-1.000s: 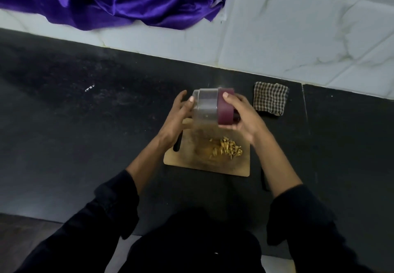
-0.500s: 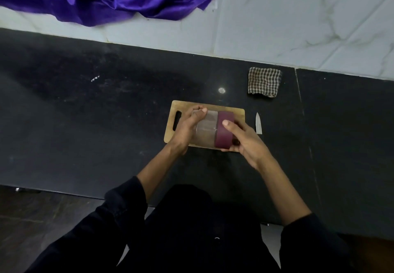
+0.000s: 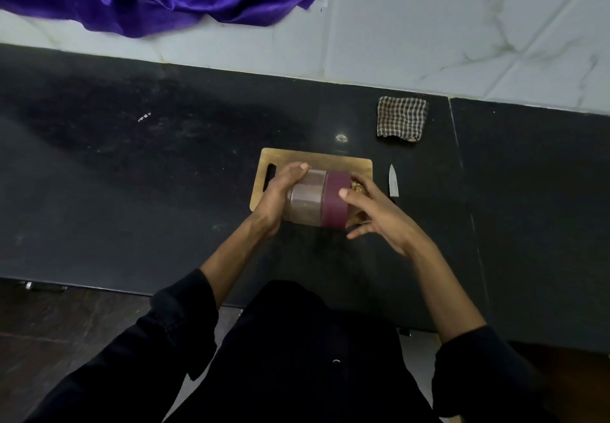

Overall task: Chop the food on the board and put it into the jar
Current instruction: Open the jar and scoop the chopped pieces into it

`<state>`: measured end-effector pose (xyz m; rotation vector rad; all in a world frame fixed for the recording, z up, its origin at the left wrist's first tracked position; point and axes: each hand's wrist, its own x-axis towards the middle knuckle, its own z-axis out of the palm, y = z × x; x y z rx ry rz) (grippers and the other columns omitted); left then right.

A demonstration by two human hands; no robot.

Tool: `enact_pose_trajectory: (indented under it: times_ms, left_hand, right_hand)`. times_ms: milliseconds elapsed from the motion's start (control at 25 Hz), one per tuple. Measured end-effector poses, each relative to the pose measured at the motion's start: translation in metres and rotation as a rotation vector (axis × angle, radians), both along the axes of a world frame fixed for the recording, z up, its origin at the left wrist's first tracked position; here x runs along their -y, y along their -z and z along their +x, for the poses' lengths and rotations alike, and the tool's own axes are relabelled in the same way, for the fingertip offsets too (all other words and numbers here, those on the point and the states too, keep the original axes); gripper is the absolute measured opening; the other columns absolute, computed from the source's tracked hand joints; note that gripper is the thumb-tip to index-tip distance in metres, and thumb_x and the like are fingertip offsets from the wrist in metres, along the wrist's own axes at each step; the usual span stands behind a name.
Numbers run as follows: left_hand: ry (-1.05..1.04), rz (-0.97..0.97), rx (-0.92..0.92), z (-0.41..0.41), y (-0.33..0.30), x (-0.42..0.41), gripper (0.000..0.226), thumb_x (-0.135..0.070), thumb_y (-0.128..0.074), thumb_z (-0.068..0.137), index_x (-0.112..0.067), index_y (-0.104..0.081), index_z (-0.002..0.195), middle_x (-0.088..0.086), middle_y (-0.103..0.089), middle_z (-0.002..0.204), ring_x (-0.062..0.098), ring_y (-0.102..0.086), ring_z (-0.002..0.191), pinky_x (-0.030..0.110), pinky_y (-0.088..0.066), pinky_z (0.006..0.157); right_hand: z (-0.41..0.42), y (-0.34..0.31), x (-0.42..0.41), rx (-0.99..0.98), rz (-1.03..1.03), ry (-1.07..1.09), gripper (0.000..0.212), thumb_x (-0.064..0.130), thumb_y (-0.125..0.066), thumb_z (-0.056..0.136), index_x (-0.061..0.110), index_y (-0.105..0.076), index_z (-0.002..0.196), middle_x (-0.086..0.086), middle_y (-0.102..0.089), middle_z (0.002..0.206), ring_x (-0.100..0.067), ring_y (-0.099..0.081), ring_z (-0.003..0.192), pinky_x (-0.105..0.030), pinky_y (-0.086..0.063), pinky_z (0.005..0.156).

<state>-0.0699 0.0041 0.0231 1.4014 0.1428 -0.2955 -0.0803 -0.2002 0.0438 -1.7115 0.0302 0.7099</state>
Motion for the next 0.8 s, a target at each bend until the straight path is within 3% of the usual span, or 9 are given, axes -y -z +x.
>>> enact_pose_trajectory:
  times_ms: [80,200,320,400,480,560,640,720,800]
  left_hand:
    - [0.013,-0.006,0.006,-0.0001,-0.0007,-0.0023,0.056,-0.046,-0.052,0.086,-0.001,-0.052,0.12,0.011,-0.057,0.107,0.021,-0.059,0.092,0.036,-0.049,0.077]
    - [0.012,0.012,0.029,0.0006,0.0023,-0.0011,0.055,-0.047,-0.053,0.086,-0.002,-0.055,0.118,0.013,-0.057,0.11,0.025,-0.058,0.098,0.037,-0.05,0.081]
    - [0.01,0.003,0.019,-0.0007,0.0032,0.001,0.05,-0.047,-0.053,0.085,-0.007,-0.056,0.114,0.009,-0.058,0.109,0.024,-0.058,0.097,0.039,-0.048,0.083]
    - [-0.004,-0.033,-0.002,-0.0006,0.0022,0.0009,0.044,-0.046,-0.054,0.084,-0.012,-0.056,0.112,0.008,-0.057,0.109,0.023,-0.058,0.098,0.043,-0.048,0.085]
    - [-0.022,-0.026,0.009,0.0,0.0034,0.0019,0.041,-0.045,-0.055,0.085,-0.013,-0.057,0.11,0.009,-0.058,0.111,0.025,-0.058,0.1,0.044,-0.05,0.087]
    - [-0.013,-0.015,0.018,0.0003,0.0057,0.0024,0.049,-0.049,-0.056,0.084,-0.01,-0.057,0.114,0.012,-0.058,0.113,0.027,-0.058,0.102,0.043,-0.05,0.084]
    - [0.013,-0.025,-0.001,0.0014,0.0078,0.0001,0.058,-0.053,-0.055,0.083,-0.007,-0.056,0.117,0.012,-0.059,0.112,0.029,-0.057,0.101,0.042,-0.049,0.082]
    - [0.022,-0.036,-0.013,0.0022,0.0075,-0.0023,0.06,-0.052,-0.054,0.084,-0.004,-0.055,0.12,0.013,-0.06,0.11,0.029,-0.058,0.101,0.044,-0.048,0.084]
    - [0.024,-0.028,-0.014,0.0035,0.0081,-0.0009,0.059,-0.052,-0.054,0.085,-0.004,-0.055,0.12,0.017,-0.06,0.113,0.033,-0.058,0.104,0.048,-0.047,0.089]
  right_hand:
    - [-0.0022,0.0022,0.0027,0.03,0.096,0.022,0.07,0.041,-0.072,0.08,0.05,-0.034,0.137,0.003,-0.047,0.139,-0.02,-0.059,0.118,-0.039,-0.055,0.092]
    - [-0.0005,-0.0009,0.0,-0.04,0.106,0.058,0.076,0.06,-0.061,0.083,0.042,-0.025,0.147,0.001,-0.044,0.145,-0.024,-0.055,0.123,-0.046,-0.055,0.093]
    - [-0.0007,0.0044,0.0029,0.063,0.079,0.029,0.072,0.046,-0.072,0.08,0.046,-0.034,0.142,0.0,-0.044,0.143,-0.021,-0.054,0.123,-0.043,-0.053,0.095]
    - [-0.0001,0.0064,0.0029,0.101,0.116,0.053,0.074,0.05,-0.074,0.076,0.052,-0.035,0.139,0.005,-0.04,0.147,-0.019,-0.048,0.129,-0.043,-0.049,0.101]
    - [-0.0005,0.0032,-0.0004,0.036,0.077,0.082,0.073,0.064,-0.063,0.081,0.046,-0.03,0.143,0.0,-0.042,0.147,-0.024,-0.055,0.124,-0.047,-0.054,0.094]
    - [-0.0002,0.0034,-0.0001,0.002,0.042,0.05,0.071,0.06,-0.062,0.083,0.04,-0.032,0.144,-0.006,-0.048,0.141,-0.028,-0.062,0.112,-0.045,-0.058,0.086]
    - [0.0002,0.0056,0.0042,0.074,0.059,0.027,0.08,0.052,-0.073,0.076,0.046,-0.031,0.143,0.0,-0.04,0.146,-0.023,-0.054,0.122,-0.042,-0.053,0.095]
    - [0.0021,0.0056,0.0051,0.089,0.062,0.047,0.086,0.063,-0.071,0.074,0.049,-0.025,0.145,0.007,-0.032,0.152,-0.019,-0.046,0.13,-0.043,-0.049,0.1]
    - [0.0042,0.0038,0.003,0.027,0.014,0.059,0.084,0.07,-0.058,0.078,0.041,-0.024,0.148,0.0,-0.042,0.148,-0.022,-0.058,0.119,-0.041,-0.057,0.087]
